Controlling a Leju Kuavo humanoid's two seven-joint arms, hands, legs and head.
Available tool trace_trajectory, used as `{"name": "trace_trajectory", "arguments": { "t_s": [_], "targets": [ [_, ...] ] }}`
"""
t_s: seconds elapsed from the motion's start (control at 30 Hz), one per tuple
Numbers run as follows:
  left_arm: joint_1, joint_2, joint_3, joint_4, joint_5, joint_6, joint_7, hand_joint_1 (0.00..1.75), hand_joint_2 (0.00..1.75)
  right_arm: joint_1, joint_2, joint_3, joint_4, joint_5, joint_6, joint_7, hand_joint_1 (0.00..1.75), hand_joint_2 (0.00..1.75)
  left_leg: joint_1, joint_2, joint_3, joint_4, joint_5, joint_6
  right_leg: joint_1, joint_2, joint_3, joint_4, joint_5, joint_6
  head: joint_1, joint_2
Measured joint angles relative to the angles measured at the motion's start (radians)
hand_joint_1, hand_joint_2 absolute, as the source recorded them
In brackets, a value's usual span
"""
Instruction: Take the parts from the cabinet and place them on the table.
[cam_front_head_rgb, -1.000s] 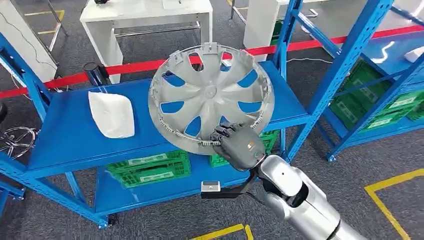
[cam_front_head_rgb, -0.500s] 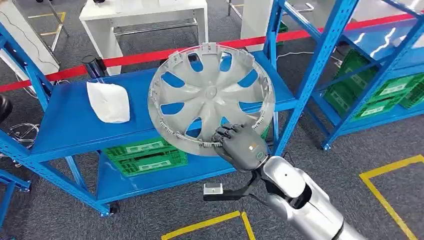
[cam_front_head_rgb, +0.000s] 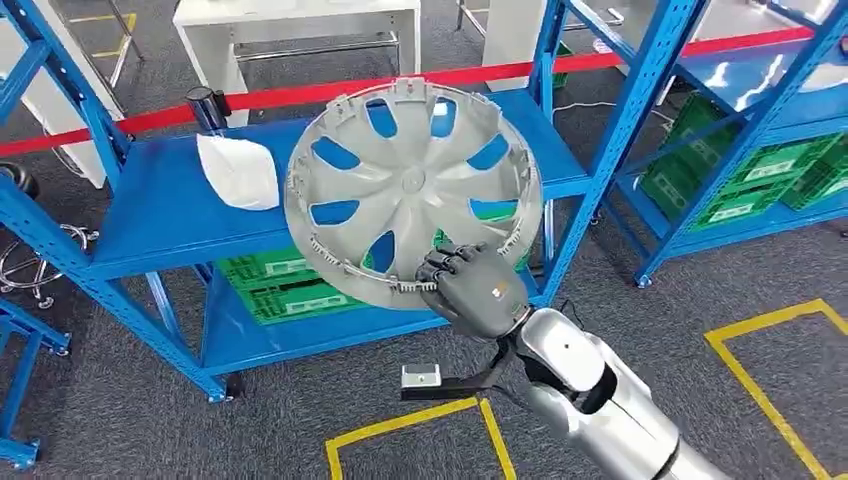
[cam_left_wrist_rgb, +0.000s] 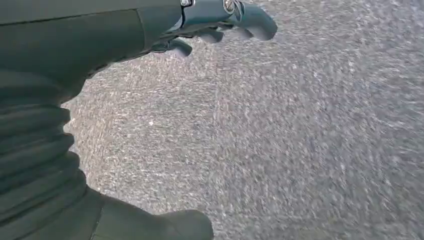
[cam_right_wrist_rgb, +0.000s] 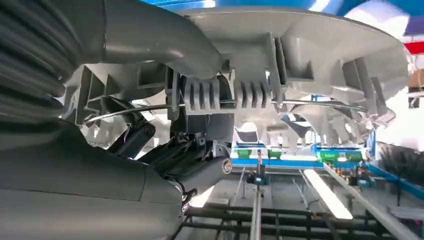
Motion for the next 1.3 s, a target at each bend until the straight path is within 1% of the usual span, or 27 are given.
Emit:
{"name": "trace_trajectory", "arguments": {
  "t_s": [0.07, 0.1, 0.13, 0.17, 0.23, 0.3, 0.37, 0.43, 0.47, 0.5, 0.57, 0.6, 0.63, 0.67, 0.73, 0.77, 0.8, 0.83, 0.93, 0.97, 1.07, 1.1, 1.13, 1.17, 1.23, 1.27, 1.3],
  "targets": [
    [0.0, 0.0, 0.0, 0.0, 0.0, 0.0, 0.0, 0.0, 1.75, -0.002, 0.0, 0.0, 0.002, 0.0, 0.0, 0.003, 1.75, 1.75, -0.004, 0.001, -0.03, 0.002, 0.027, 0.004, 0.002, 0.001, -0.036, 0.154, -0.119, 0.004, 0.0, 0.0],
    [0.0, 0.0, 0.0, 0.0, 0.0, 0.0, 0.0, 0.0, 1.75, -0.001, 0.0, 0.0, 0.004, 0.0, 0.0, 0.003, 1.75, 1.75, -0.007, 0.001, -0.049, 0.004, 0.041, 0.005, 0.002, 0.001, -0.047, 0.223, -0.139, 0.003, 0.001, 0.0],
    [0.001, 0.0, 0.0, 0.0, 0.0, 0.0, 0.0, 0.0, 1.75, 0.0, 0.0, 0.0, 0.007, 0.0, 0.0, 0.003, 1.75, 1.75, -0.008, 0.001, -0.067, 0.008, 0.052, 0.004, 0.003, 0.001, -0.042, 0.256, -0.129, 0.001, 0.0, 0.0],
    [0.001, 0.0, 0.0, 0.0, 0.0, 0.0, 0.0, 0.0, 1.75, -0.001, 0.0, 0.0, 0.008, 0.0, 0.0, 0.003, 1.75, 1.75, -0.009, 0.002, -0.085, 0.013, 0.061, 0.004, 0.005, 0.001, -0.019, 0.248, -0.096, -0.002, 0.0, 0.0],
    [0.001, 0.0, 0.0, 0.0, 0.0, 0.0, 0.0, 0.0, 1.75, -0.001, 0.0, 0.0, 0.01, 0.0, 0.0, 0.003, 1.75, 1.75, -0.01, 0.002, -0.118, 0.026, 0.078, 0.001, 0.011, 0.0, 0.097, 0.112, -0.032, -0.012, 0.001, 0.0],
    [0.001, -0.002, 0.0, 0.0, 0.0, 0.0, 0.0, 0.0, 1.75, -0.005, 0.0, 0.0, 0.01, 0.0, 0.0, 0.003, 1.75, 1.75, -0.012, 0.001, -0.134, 0.037, 0.091, -0.009, 0.022, -0.002, 0.21, -0.06, -0.094, -0.027, 0.0, 0.0],
    [0.001, -0.002, 0.0, 0.0, 0.0, 0.0, 0.0, 0.0, 1.75, -0.007, 0.001, 0.0, 0.01, -0.001, 0.0, 0.003, 1.75, 1.75, -0.008, 0.003, -0.133, 0.032, 0.108, -0.021, 0.027, 0.001, 0.202, -0.066, -0.086, -0.031, 0.004, 0.0],
    [0.002, -0.002, 0.0, 0.001, 0.0, 0.0, 0.0, 0.0, 1.75, -0.007, 0.002, 0.0, 0.01, 0.0, 0.0, 0.003, 1.75, 1.75, -0.011, 0.002, -0.139, 0.023, 0.13, -0.035, 0.022, 0.0, 0.187, -0.071, -0.062, -0.047, 0.003, 0.0],
    [0.003, 0.0, 0.0, 0.0, 0.0, 0.0, 0.0, 0.0, 1.75, -0.011, 0.005, 0.0, 0.01, 0.0, 0.0, 0.003, 1.75, 1.75, -0.006, -0.003, -0.146, 0.036, 0.105, -0.04, 0.017, -0.006, 0.177, -0.073, -0.048, -0.053, 0.005, 0.0],
    [0.004, -0.001, 0.0, 0.001, 0.0, 0.0, 0.0, 0.0, 1.75, -0.012, 0.006, 0.0, 0.01, 0.0, 0.0, 0.003, 1.75, 1.75, -0.005, -0.004, -0.16, 0.071, 0.044, -0.049, 0.015, -0.006, 0.161, -0.073, -0.037, -0.062, 0.0, 0.0],
    [0.003, 0.0, 0.0, 0.0, -0.002, 0.0, 0.003, 0.0, 1.75, -0.013, 0.01, 0.0, 0.01, 0.001, 0.0, 0.003, 1.75, 1.75, 0.003, -0.003, -0.193, 0.203, -0.078, -0.062, 0.014, -0.005, 0.131, -0.072, -0.011, -0.061, -0.001, 0.0],
    [0.002, 0.0, 0.0, 0.0, -0.004, 0.0, 0.006, 0.0, 1.75, -0.013, 0.011, 0.0, 0.01, 0.002, -0.001, 0.004, 1.75, 1.75, 0.005, -0.003, -0.203, 0.27, -0.106, -0.066, 0.014, -0.005, 0.114, -0.072, 0.002, -0.06, -0.002, 0.0],
    [0.002, 0.0, 0.0, 0.0, -0.005, 0.0, 0.007, 0.0, 1.75, -0.012, 0.013, 0.0, 0.01, 0.003, -0.002, 0.005, 1.75, 1.75, 0.008, -0.003, -0.203, 0.319, -0.101, -0.069, 0.014, -0.006, 0.101, -0.071, 0.015, -0.058, -0.001, 0.0],
    [0.002, 0.0, 0.0, 0.0, -0.006, -0.001, 0.009, 0.0, 1.75, -0.011, 0.013, 0.0, 0.01, 0.004, -0.003, 0.004, 1.75, 1.75, 0.01, -0.003, -0.185, 0.328, -0.067, -0.072, 0.013, -0.006, 0.081, -0.07, 0.029, -0.055, -0.001, 0.0],
    [0.002, 0.0, 0.0, 0.0, -0.006, -0.001, 0.008, 0.0, 1.75, -0.01, 0.014, 0.0, 0.01, 0.006, -0.005, 0.004, 1.75, 1.75, 0.015, -0.003, -0.096, 0.235, 0.008, -0.073, 0.011, -0.006, 0.046, -0.065, 0.055, -0.047, -0.001, 0.0],
    [0.001, 0.0, 0.0, 0.0, -0.006, -0.001, 0.004, 0.0, 1.75, -0.009, 0.014, 0.0, 0.01, 0.007, -0.006, 0.004, 1.75, 1.75, 0.017, -0.004, -0.023, 0.143, 0.006, -0.074, 0.01, -0.006, 0.034, -0.061, 0.066, -0.042, -0.001, 0.0],
    [-0.003, -0.001, 0.0, 0.0, -0.005, -0.002, -0.001, 0.0, 1.75, -0.007, 0.014, 0.0, 0.01, 0.007, -0.007, 0.003, 1.75, 1.75, 0.015, -0.008, 0.041, 0.048, -0.046, -0.072, 0.012, -0.005, 0.025, -0.058, 0.073, -0.035, -0.002, 0.0],
    [-0.005, -0.002, 0.0, 0.0, -0.005, -0.002, -0.004, 0.0, 1.75, -0.006, 0.014, 0.0, 0.01, 0.007, -0.01, 0.002, 1.75, 1.75, 0.006, -0.012, 0.059, 0.002, -0.062, -0.055, 0.011, -0.007, 0.021, -0.056, 0.083, -0.028, 0.002, 0.0],
    [-0.001, -0.001, 0.0, 0.0, -0.005, -0.003, -0.011, 0.0, 1.75, -0.001, 0.014, 0.0, 0.011, 0.0, -0.014, -0.002, 1.75, 1.75, -0.003, -0.007, 0.027, 0.003, -0.032, -0.02, 0.003, -0.007, 0.014, -0.075, 0.123, -0.004, 0.001, 0.0],
    [-0.001, 0.0, 0.0, 0.001, -0.006, -0.003, -0.01, 0.0, 1.75, 0.0, 0.014, 0.0, 0.012, -0.003, -0.014, -0.003, 1.75, 1.75, 0.0, -0.001, 0.016, 0.001, -0.018, -0.007, -0.001, -0.005, 0.006, -0.067, 0.105, 0.0, -0.003, 0.0],
    [-0.003, 0.0, 0.001, 0.0, -0.015, -0.013, -0.005, 0.0, 1.75, -0.002, 0.014, 0.0, 0.013, -0.01, -0.004, 0.0, 1.75, 1.75, -0.002, 0.002, -0.023, 0.002, 0.019, 0.008, 0.001, -0.004, -0.045, 0.098, -0.082, 0.007, -0.003, 0.0],
    [-0.003, 0.0, 0.001, 0.0, -0.018, -0.014, -0.005, 0.0, 1.75, -0.001, 0.014, 0.0, 0.013, -0.011, 0.001, 0.0, 1.75, 1.75, -0.005, 0.002, -0.043, 0.003, 0.034, 0.01, 0.002, -0.002, -0.059, 0.177, -0.122, 0.008, -0.003, 0.0],
    [-0.003, 0.0, 0.001, 0.0, -0.019, -0.015, -0.005, 0.0, 1.75, 0.0, 0.014, 0.0, 0.013, -0.011, 0.006, 0.0, 1.75, 1.75, -0.007, 0.002, -0.063, 0.006, 0.049, 0.01, 0.003, -0.001, -0.063, 0.235, -0.127, 0.007, -0.003, 0.0],
    [-0.002, 0.0, 0.001, 0.0, -0.019, -0.015, -0.005, 0.0, 1.75, 0.001, 0.014, 0.0, 0.013, -0.012, 0.008, 0.003, 1.75, 1.75, -0.008, 0.002, -0.083, 0.01, 0.061, 0.009, 0.005, -0.001, -0.051, 0.254, -0.102, 0.004, -0.003, 0.0],
    [-0.003, 0.0, 0.001, 0.0, -0.021, -0.015, -0.008, 0.0, 1.75, 0.001, 0.014, 0.0, 0.013, -0.014, 0.008, 0.003, 1.75, 1.75, -0.009, 0.003, -0.121, 0.021, 0.082, 0.007, 0.01, 0.0, 0.036, 0.177, -0.03, -0.003, -0.003, 0.0],
    [-0.003, 0.0, 0.001, 0.0, -0.022, -0.015, -0.01, 0.0, 1.75, 0.0, 0.014, 0.0, 0.013, -0.014, 0.009, 0.004, 1.75, 1.75, -0.009, 0.002, -0.137, 0.027, 0.091, 0.004, 0.012, -0.001, 0.108, 0.09, -0.021, -0.008, -0.003, 0.0],
    [-0.004, -0.001, 0.001, 0.0, -0.023, -0.016, -0.011, 0.0, 1.75, -0.002, 0.014, 0.0, 0.012, -0.015, 0.01, 0.004, 1.75, 1.75, -0.009, 0.003, -0.147, 0.033, 0.1, 0.0, 0.016, -0.002, 0.174, -0.009, -0.071, -0.017, -0.003, 0.0]
  ]
}}
